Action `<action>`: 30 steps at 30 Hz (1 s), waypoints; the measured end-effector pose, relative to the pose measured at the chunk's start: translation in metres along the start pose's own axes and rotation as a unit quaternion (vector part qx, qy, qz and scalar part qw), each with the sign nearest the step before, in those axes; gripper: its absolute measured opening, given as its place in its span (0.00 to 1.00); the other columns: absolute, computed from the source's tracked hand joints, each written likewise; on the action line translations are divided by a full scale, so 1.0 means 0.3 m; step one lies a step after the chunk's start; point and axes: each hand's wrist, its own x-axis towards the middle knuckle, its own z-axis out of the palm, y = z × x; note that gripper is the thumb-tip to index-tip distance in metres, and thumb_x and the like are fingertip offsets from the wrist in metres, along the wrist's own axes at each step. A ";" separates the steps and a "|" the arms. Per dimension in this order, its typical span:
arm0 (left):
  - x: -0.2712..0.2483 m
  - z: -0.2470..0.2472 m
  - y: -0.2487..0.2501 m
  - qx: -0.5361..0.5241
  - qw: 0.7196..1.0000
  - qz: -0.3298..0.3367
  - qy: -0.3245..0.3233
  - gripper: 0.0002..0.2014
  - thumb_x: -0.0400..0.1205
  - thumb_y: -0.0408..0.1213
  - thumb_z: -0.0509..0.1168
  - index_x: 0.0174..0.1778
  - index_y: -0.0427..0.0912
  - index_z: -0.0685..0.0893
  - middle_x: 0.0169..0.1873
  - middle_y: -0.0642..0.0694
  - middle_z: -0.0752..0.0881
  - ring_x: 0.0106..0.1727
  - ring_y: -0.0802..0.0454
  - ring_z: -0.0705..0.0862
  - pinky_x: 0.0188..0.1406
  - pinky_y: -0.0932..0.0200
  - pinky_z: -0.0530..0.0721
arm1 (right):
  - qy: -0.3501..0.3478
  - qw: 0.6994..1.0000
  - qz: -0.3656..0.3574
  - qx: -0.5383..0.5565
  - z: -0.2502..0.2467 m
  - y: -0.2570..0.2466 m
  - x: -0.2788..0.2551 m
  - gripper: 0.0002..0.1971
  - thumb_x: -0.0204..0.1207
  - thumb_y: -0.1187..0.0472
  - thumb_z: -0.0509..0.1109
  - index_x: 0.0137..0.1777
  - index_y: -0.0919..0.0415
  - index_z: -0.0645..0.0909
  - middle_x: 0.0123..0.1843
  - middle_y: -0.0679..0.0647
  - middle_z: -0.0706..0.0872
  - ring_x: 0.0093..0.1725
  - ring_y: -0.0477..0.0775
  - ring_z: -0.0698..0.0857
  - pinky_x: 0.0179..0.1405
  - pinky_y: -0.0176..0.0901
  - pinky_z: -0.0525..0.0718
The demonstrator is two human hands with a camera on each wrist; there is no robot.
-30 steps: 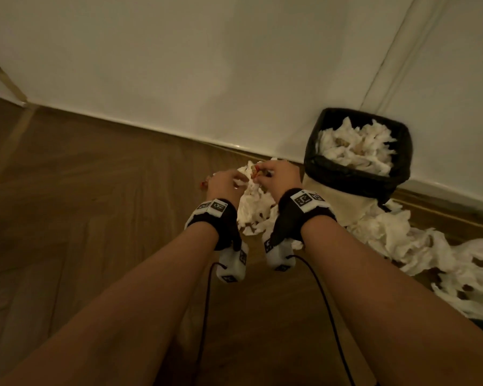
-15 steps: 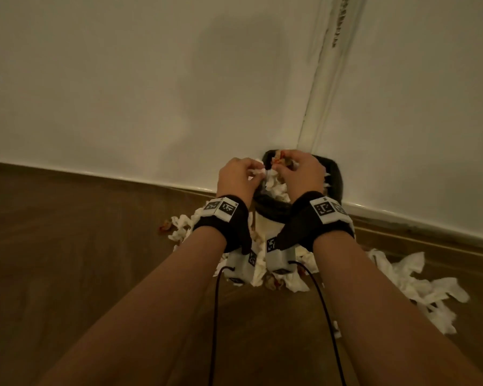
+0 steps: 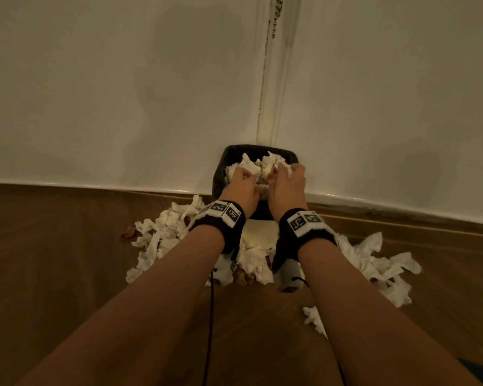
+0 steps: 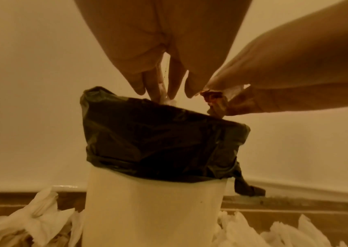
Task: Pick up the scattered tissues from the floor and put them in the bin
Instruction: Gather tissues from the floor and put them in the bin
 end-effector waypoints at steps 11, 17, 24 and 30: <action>-0.019 0.001 -0.015 0.101 0.995 -0.012 0.015 0.17 0.82 0.39 0.56 0.68 0.51 0.73 0.61 0.50 0.81 0.62 0.49 0.79 0.69 0.42 0.60 | -0.132 0.986 0.001 -0.105 0.044 -0.016 -0.007 0.26 0.83 0.48 0.40 0.82 0.41 0.44 0.70 0.50 0.80 0.79 0.61 0.63 0.71 0.71 0.24; -0.044 -0.011 -0.070 0.055 0.993 0.013 0.102 0.22 0.80 0.33 0.57 0.69 0.55 0.74 0.66 0.51 0.76 0.66 0.52 0.75 0.68 0.47 0.60 | -0.014 0.996 -0.027 -0.080 0.055 -0.053 -0.015 0.26 0.82 0.52 0.48 0.81 0.44 0.55 0.82 0.49 0.62 0.82 0.58 0.57 0.76 0.70 0.34; -0.080 -0.077 -0.210 0.008 0.987 -0.033 0.157 0.21 0.80 0.31 0.55 0.65 0.55 0.76 0.62 0.50 0.77 0.64 0.51 0.76 0.64 0.48 0.63 | 0.090 0.986 -0.136 0.033 0.111 -0.198 -0.034 0.16 0.81 0.59 0.55 0.65 0.58 0.77 0.64 0.58 0.78 0.66 0.59 0.73 0.67 0.50 0.69; -0.178 -0.094 -0.408 0.025 0.981 -0.097 0.166 0.19 0.80 0.31 0.55 0.64 0.54 0.76 0.60 0.49 0.78 0.64 0.48 0.76 0.63 0.46 0.65 | -0.014 0.973 -0.193 0.125 0.233 -0.304 -0.109 0.11 0.82 0.60 0.57 0.55 0.59 0.80 0.42 0.55 0.84 0.40 0.55 0.82 0.39 0.44 0.78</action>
